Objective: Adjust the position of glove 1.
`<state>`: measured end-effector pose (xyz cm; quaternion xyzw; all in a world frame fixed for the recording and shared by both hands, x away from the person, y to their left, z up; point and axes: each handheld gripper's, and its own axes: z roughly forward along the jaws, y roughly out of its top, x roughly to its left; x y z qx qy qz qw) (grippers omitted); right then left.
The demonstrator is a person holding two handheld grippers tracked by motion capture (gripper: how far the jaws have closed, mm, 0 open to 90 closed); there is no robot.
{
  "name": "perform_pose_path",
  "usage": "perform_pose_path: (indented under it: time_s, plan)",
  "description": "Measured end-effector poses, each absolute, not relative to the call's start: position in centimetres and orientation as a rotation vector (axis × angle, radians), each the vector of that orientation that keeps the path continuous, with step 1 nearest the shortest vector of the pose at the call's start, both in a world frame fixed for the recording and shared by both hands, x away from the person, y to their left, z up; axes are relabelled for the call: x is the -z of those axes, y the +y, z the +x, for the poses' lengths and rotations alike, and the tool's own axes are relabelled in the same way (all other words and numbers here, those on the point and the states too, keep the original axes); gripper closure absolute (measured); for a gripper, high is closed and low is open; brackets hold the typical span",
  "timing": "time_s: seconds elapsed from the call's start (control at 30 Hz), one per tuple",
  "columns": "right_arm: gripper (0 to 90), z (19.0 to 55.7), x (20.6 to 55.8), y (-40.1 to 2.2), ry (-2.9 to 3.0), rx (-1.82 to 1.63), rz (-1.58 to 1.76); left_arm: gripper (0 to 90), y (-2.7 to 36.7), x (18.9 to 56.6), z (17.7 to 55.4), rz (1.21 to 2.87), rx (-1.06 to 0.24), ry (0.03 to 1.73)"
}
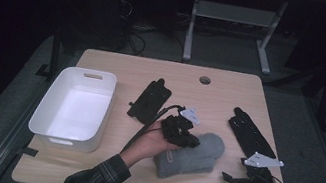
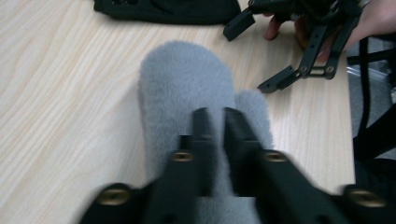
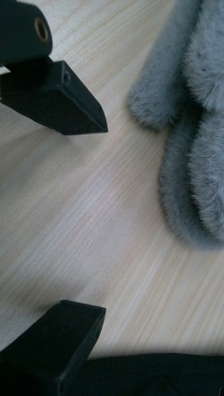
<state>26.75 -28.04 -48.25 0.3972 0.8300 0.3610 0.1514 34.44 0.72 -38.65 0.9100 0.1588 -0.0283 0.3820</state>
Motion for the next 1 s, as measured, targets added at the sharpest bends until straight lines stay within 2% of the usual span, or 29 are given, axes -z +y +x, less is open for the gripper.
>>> perform_pose_path:
  time_s: [0.1,0.37,0.6,0.7,0.97,1.0]
  plan:
    - [10.0,26.7,48.2,-28.0,2.383,-1.036,1.140,89.3,0.0,39.4,34.5,2.366,0.120,0.375]
    - [10.0,26.7,48.2,-28.0,2.383,-1.037,1.140,89.4,-0.9,42.2,35.6,2.489,0.103,0.381]
    - [10.0,26.7,48.2,-28.0,2.383,-1.036,1.143,89.1,-0.5,41.8,35.4,2.436,0.123,0.404]
    - [10.0,26.7,48.2,-28.0,2.383,-1.036,1.145,81.4,0.2,41.0,35.3,2.409,0.110,0.416]
    - [10.0,26.7,48.2,-28.0,2.383,-1.036,1.144,67.7,3.5,40.0,36.0,2.345,0.061,0.491]
    - [10.0,26.7,48.2,-28.0,2.383,-1.035,1.145,63.6,3.8,39.9,36.0,2.343,0.053,0.500]
